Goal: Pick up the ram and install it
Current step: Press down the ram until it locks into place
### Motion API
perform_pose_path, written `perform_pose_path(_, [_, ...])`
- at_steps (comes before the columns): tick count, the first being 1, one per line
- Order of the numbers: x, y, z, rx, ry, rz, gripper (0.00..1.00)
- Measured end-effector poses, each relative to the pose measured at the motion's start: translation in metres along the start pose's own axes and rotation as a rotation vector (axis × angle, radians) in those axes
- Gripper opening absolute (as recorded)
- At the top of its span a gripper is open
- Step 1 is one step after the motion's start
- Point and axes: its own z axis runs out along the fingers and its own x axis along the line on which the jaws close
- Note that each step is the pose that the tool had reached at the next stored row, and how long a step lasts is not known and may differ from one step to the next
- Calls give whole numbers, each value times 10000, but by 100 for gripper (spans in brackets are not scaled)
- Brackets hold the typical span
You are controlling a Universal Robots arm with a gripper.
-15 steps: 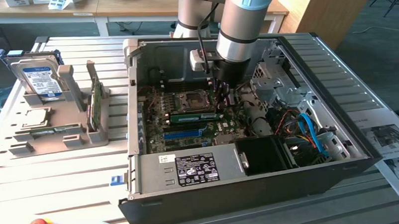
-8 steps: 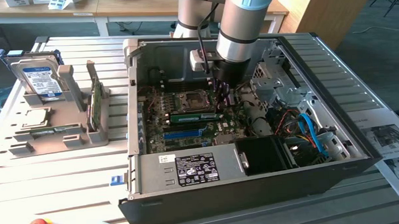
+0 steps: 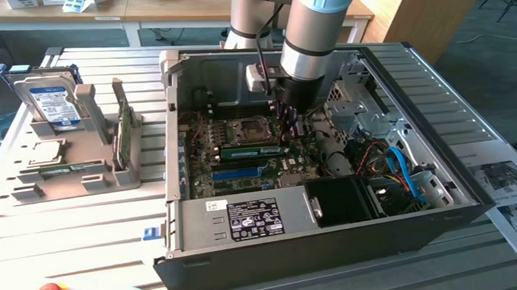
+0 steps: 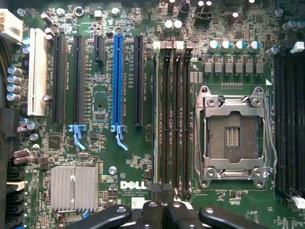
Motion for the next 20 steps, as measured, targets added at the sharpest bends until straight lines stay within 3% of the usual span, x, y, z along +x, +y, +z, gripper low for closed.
perform_pose_path(20, [4,-4,-177,-16,2,-1,10])
